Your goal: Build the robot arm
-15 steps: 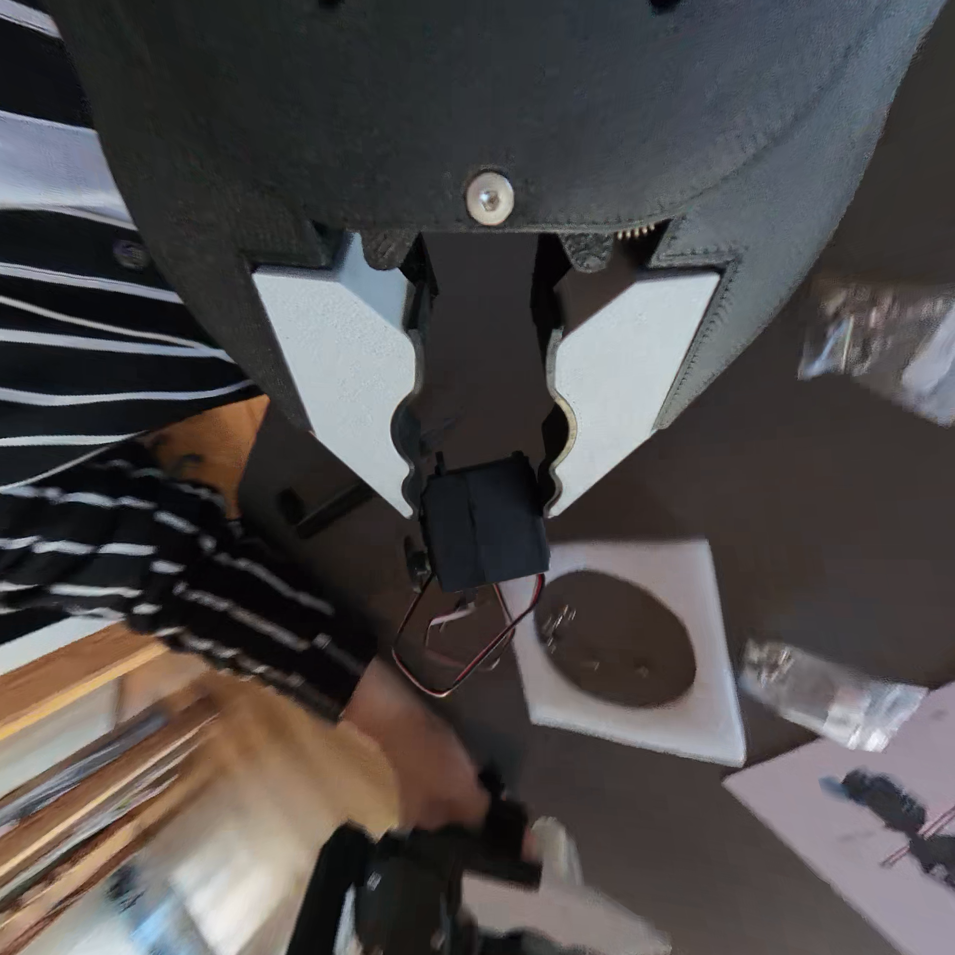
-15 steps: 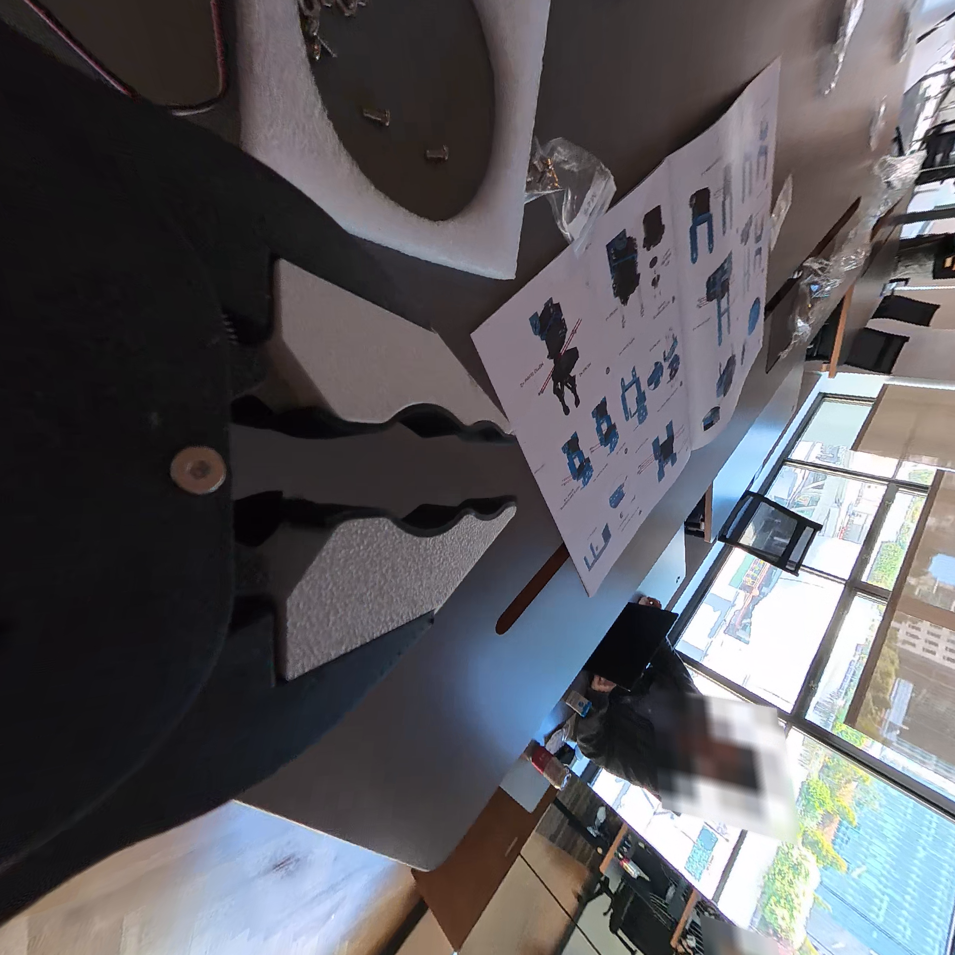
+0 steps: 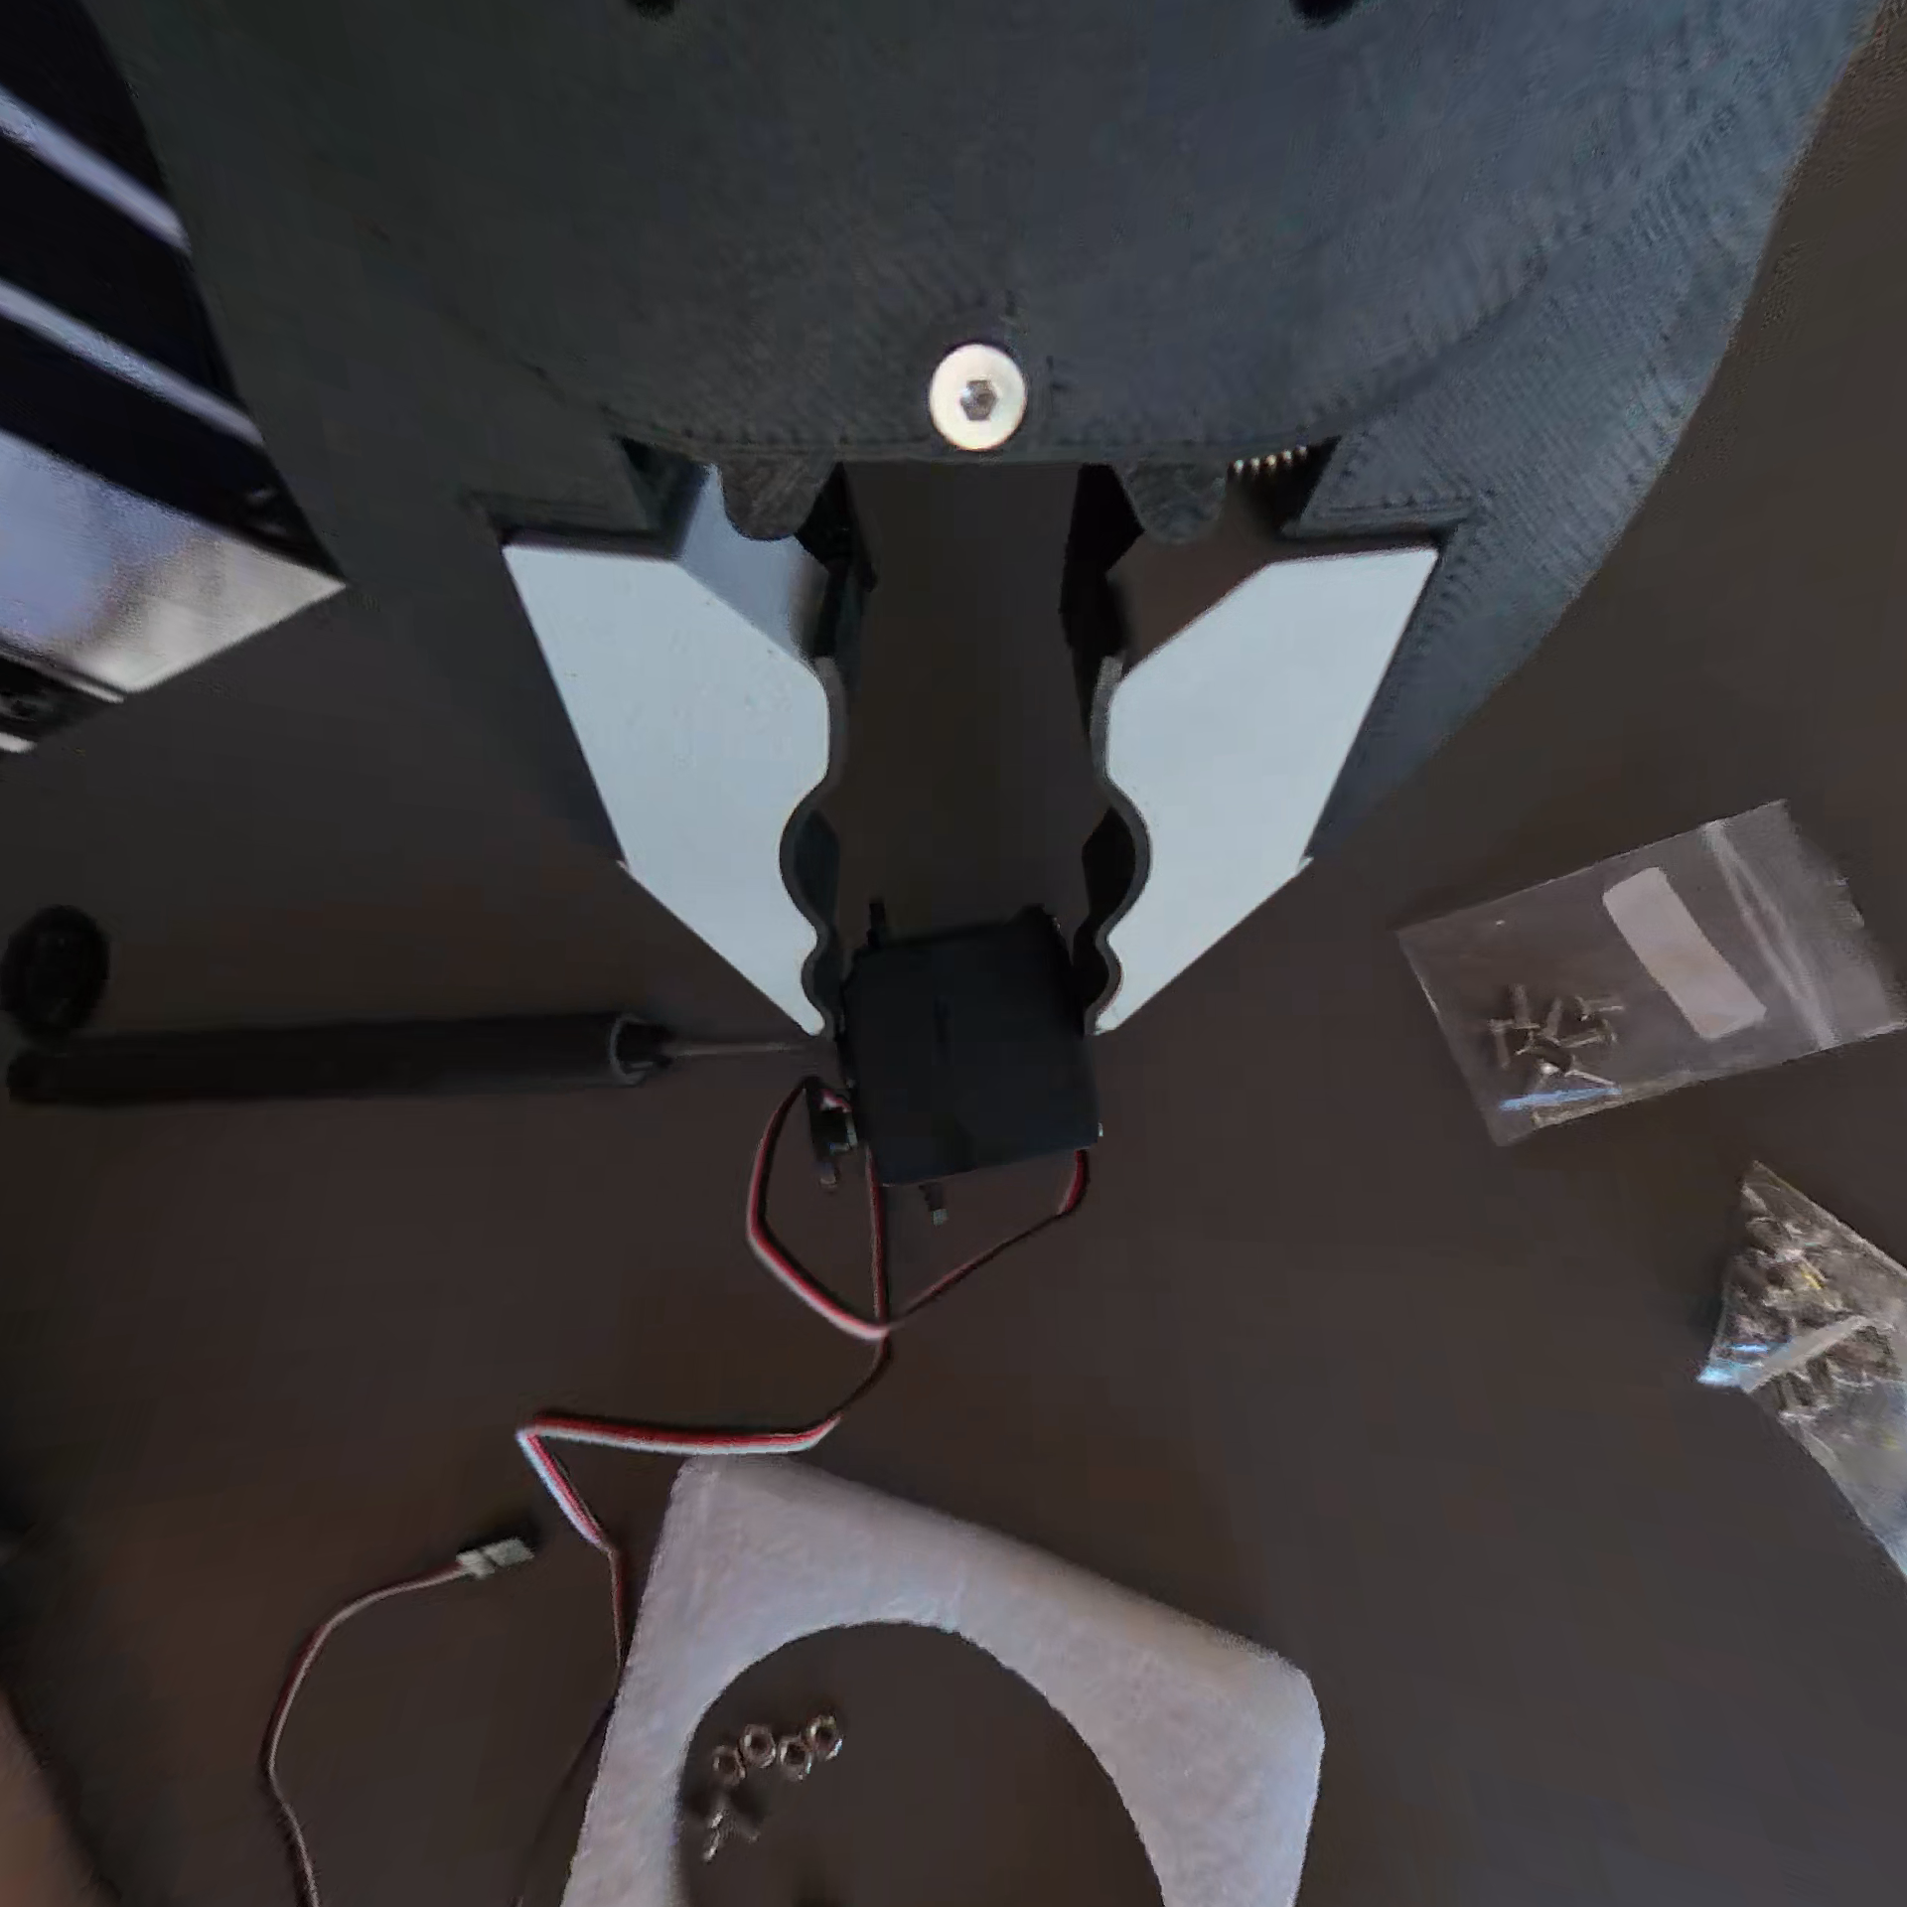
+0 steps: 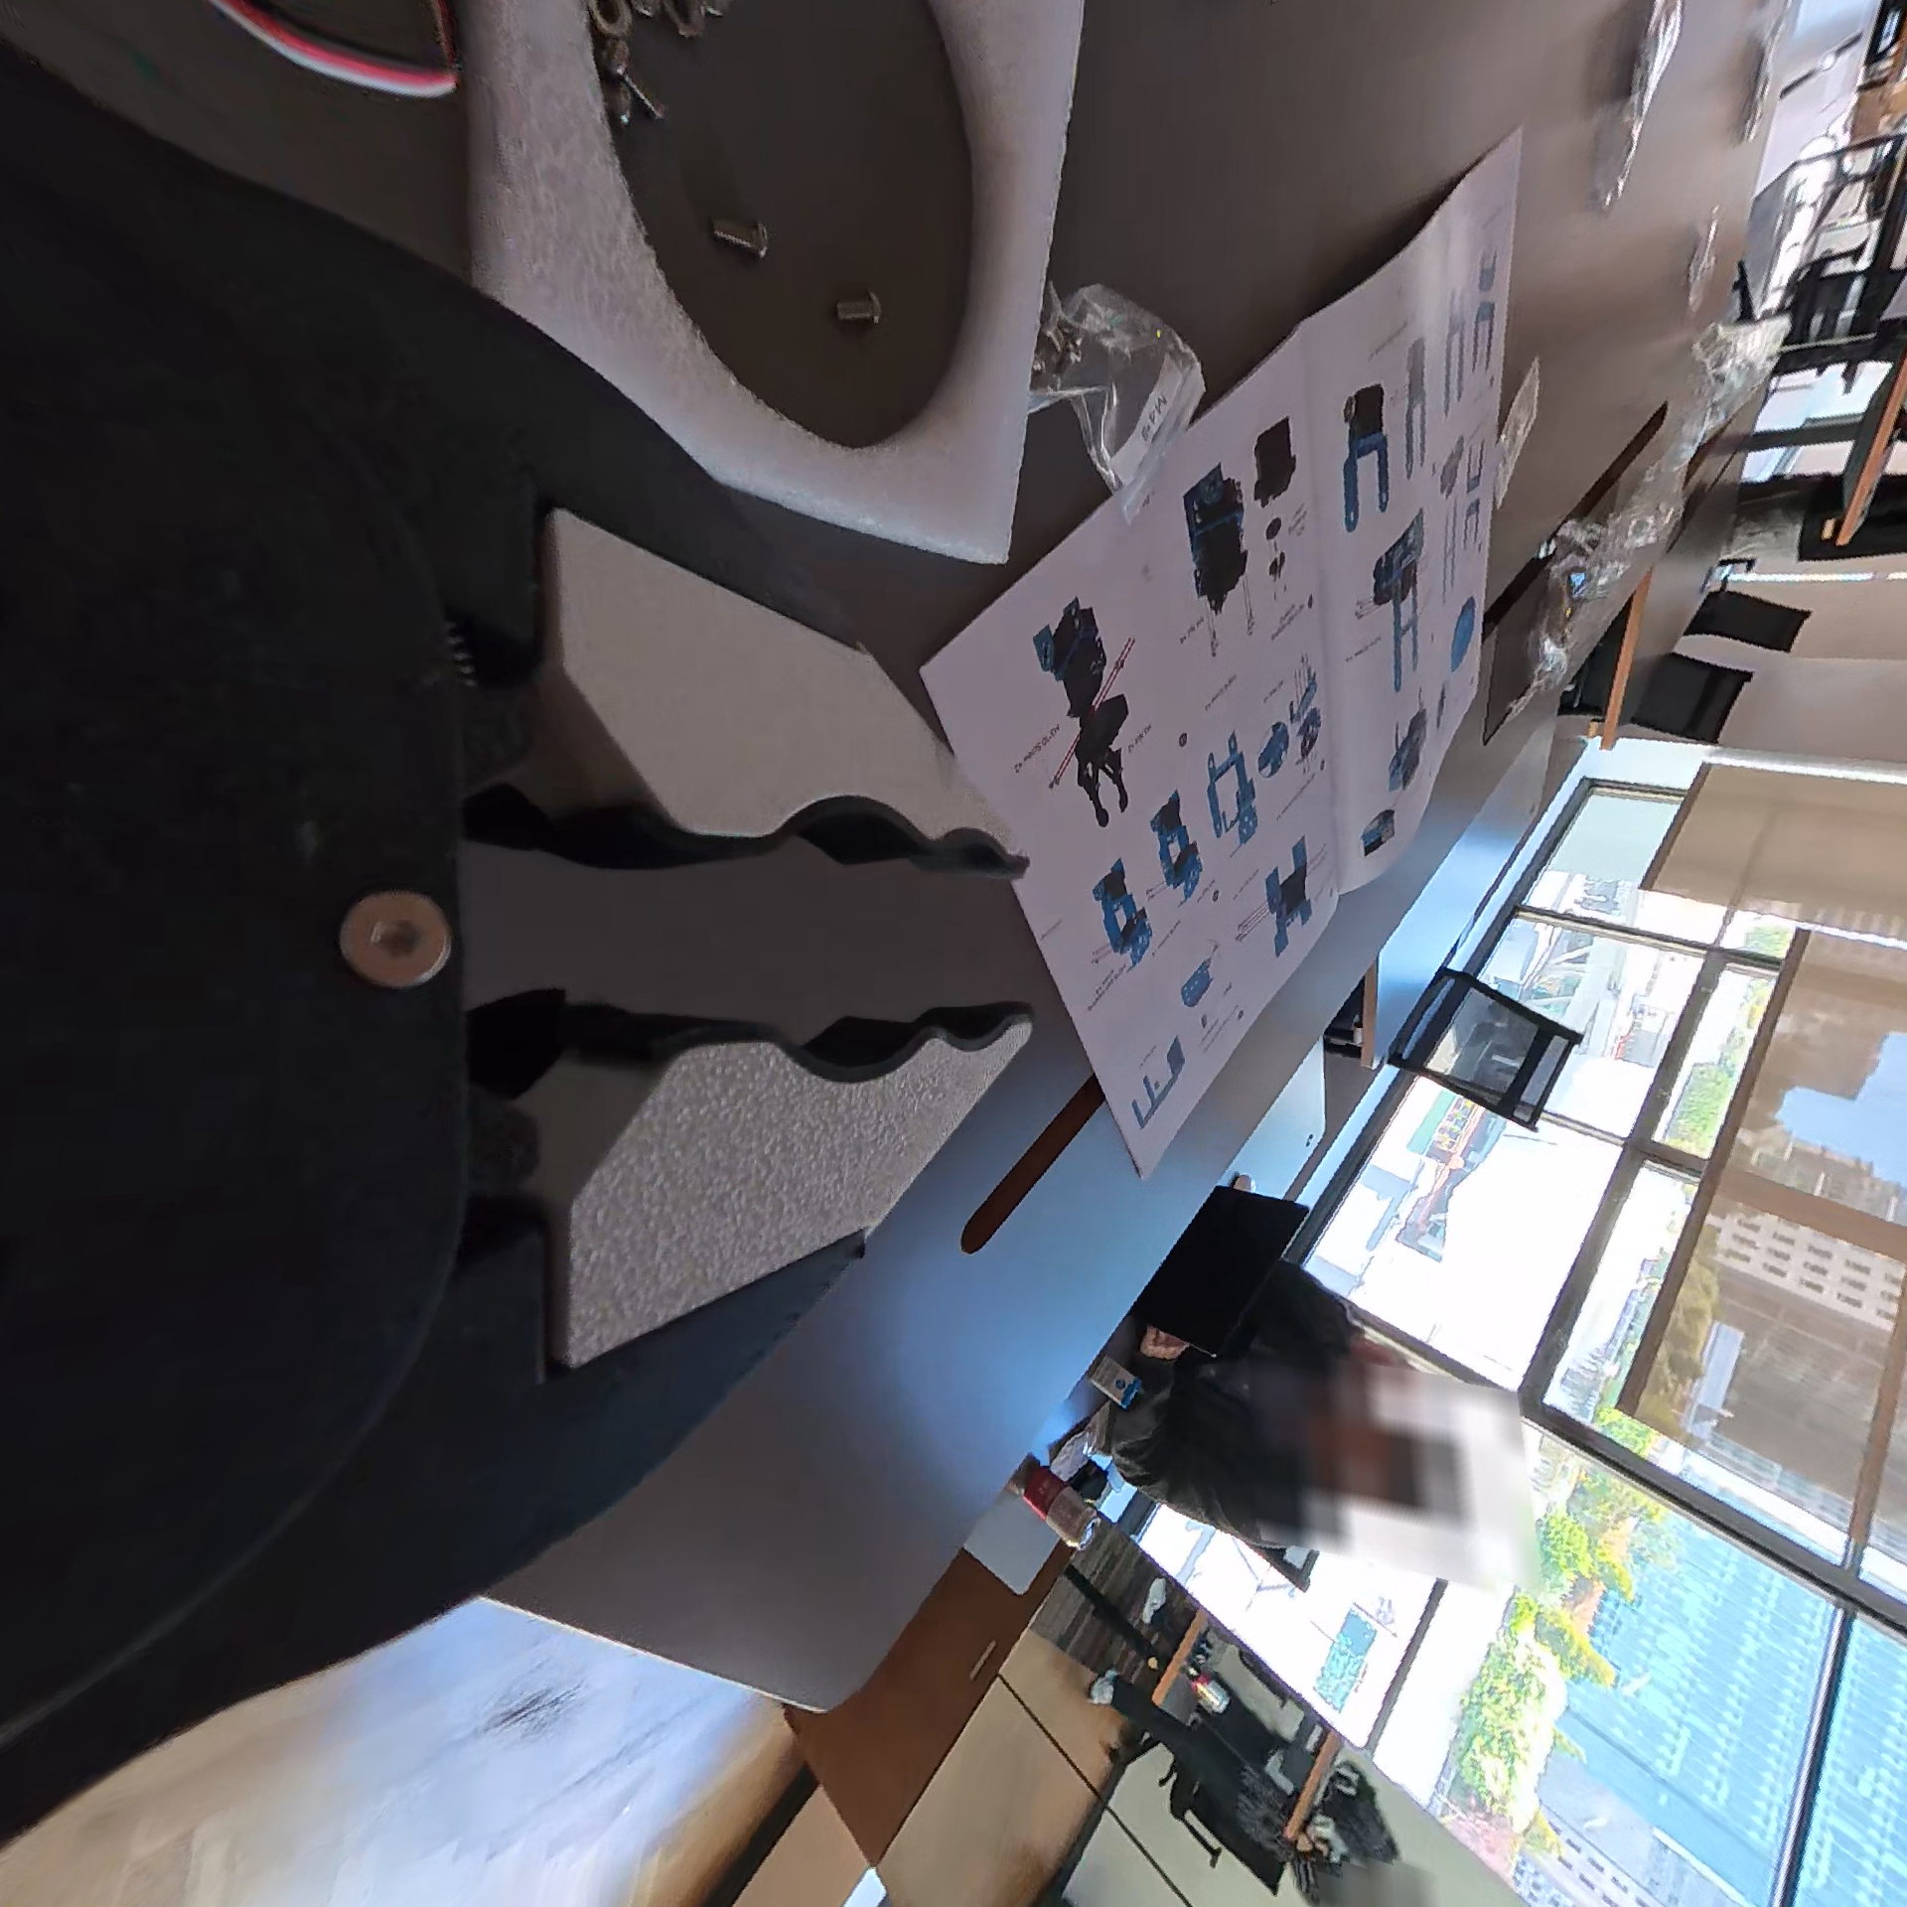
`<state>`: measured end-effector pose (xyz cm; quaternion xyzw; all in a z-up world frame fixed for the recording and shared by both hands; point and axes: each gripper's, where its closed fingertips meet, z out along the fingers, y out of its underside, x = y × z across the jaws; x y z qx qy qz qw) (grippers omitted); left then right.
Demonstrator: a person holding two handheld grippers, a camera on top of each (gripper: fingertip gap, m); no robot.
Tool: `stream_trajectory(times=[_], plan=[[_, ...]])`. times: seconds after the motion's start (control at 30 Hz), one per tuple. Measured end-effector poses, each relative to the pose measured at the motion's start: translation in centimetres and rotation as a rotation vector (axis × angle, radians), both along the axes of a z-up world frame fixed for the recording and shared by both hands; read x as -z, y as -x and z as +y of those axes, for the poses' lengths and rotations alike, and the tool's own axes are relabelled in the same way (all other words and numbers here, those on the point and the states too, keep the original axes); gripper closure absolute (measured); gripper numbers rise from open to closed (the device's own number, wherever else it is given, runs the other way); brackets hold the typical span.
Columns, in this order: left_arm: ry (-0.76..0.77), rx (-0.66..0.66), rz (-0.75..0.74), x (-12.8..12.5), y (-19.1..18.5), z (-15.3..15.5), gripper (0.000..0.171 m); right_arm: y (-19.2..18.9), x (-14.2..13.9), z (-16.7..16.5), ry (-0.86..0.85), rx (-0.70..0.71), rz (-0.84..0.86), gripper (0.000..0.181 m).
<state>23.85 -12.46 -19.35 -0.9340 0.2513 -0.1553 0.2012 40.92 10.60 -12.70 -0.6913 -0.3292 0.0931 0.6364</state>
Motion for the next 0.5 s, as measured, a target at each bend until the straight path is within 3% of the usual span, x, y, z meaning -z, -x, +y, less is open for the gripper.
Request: stream_trajectory(times=[0.17, 0.23, 0.33, 0.43, 0.5], plan=[[-0.041, -0.096, 0.009, 0.3, -0.6, 1.0, 0.127, 1.0, -0.1, -1.0, -0.011, -0.072, -0.004, 0.154], [-0.044, -0.143, -0.015, 0.2, -0.7, 1.1, 0.125, 1.8, 0.3, -1.2, 0.041, -0.161, 0.004, 0.151], [-0.052, -0.209, -0.084, -0.4, -0.9, 1.1, 0.102, 2.3, 2.4, 0.4, 0.224, -0.265, -0.041, 0.138], [-0.176, -0.253, -0.07, -2.0, 0.6, 1.7, 0.104, 1.2, 4.2, 2.9, 0.484, -0.304, -0.012, 0.137], [-0.241, -0.296, -0.113, -3.5, 0.9, 2.4, 0.108, 0.8, 4.1, 5.0, 0.714, -0.294, 0.163, 0.135]])
